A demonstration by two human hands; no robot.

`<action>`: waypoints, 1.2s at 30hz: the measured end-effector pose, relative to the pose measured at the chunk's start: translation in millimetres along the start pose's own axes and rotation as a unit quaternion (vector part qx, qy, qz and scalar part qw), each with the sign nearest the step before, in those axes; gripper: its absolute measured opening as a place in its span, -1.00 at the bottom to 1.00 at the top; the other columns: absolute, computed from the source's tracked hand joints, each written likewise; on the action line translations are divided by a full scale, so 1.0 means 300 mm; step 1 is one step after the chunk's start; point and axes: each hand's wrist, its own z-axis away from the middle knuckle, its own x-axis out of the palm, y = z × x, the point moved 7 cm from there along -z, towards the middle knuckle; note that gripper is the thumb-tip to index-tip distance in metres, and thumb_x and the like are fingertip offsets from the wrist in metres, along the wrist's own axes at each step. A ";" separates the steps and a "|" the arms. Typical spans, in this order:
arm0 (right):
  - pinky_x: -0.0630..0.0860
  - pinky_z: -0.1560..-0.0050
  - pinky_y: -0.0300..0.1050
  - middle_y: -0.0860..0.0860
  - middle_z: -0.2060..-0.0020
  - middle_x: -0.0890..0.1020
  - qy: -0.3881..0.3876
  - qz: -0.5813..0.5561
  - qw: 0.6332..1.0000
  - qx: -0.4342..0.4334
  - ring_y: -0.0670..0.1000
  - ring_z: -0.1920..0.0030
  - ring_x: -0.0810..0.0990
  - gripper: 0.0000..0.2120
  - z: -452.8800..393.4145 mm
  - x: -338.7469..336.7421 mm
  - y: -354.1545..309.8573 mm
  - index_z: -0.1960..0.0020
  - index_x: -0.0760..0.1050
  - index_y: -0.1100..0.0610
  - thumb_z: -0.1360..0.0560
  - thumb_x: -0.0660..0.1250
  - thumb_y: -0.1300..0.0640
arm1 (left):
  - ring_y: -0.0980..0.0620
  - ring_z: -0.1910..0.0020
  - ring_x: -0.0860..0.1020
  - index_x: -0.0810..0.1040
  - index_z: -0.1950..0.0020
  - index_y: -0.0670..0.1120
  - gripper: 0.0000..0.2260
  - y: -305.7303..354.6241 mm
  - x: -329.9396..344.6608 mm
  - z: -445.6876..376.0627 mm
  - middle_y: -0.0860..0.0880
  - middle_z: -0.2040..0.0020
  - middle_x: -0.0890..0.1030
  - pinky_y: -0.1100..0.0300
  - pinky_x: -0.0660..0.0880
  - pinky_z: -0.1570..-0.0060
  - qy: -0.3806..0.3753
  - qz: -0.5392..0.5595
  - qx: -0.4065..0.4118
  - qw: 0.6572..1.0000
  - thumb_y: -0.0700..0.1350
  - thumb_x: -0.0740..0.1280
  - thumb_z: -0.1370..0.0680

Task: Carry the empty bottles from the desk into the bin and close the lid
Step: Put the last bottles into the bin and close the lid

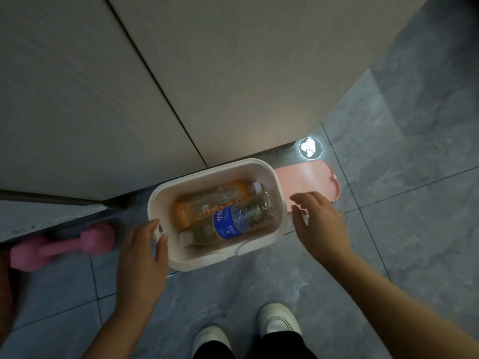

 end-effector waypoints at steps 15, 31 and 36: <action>0.54 -0.07 -0.05 0.02 -0.19 0.56 -0.137 0.213 0.963 0.091 0.06 -0.17 0.51 -0.65 -0.133 0.455 0.413 -0.32 0.44 0.02 -0.55 0.21 0.10 | -0.15 0.01 0.58 0.50 -0.19 -0.04 -0.77 -0.123 0.076 -0.089 -0.14 -0.06 0.63 -0.11 0.49 -0.11 0.037 0.086 -0.051 0.994 -0.14 0.25 -0.53; 0.58 0.04 -0.07 0.06 -0.06 0.55 -0.206 0.323 0.924 -0.003 0.07 -0.04 0.52 -0.80 -0.189 0.524 0.454 -0.15 0.43 0.13 -0.54 0.18 0.20 | 0.01 0.11 0.58 0.46 -0.26 -0.02 -0.68 -0.193 0.096 -0.117 -0.16 -0.03 0.61 0.51 0.46 0.20 0.049 0.124 -0.017 0.991 -0.17 0.34 -0.51; 0.51 0.15 -0.12 0.05 -0.06 0.55 -0.199 0.314 0.928 -0.013 0.05 -0.01 0.53 -0.78 -0.160 0.447 0.440 -0.17 0.37 0.11 -0.53 0.17 0.24 | -0.13 0.07 0.55 0.47 -0.21 -0.07 -0.74 -0.147 0.089 -0.104 -0.14 -0.01 0.60 0.20 0.49 0.08 0.051 0.104 -0.007 0.993 -0.22 0.26 -0.53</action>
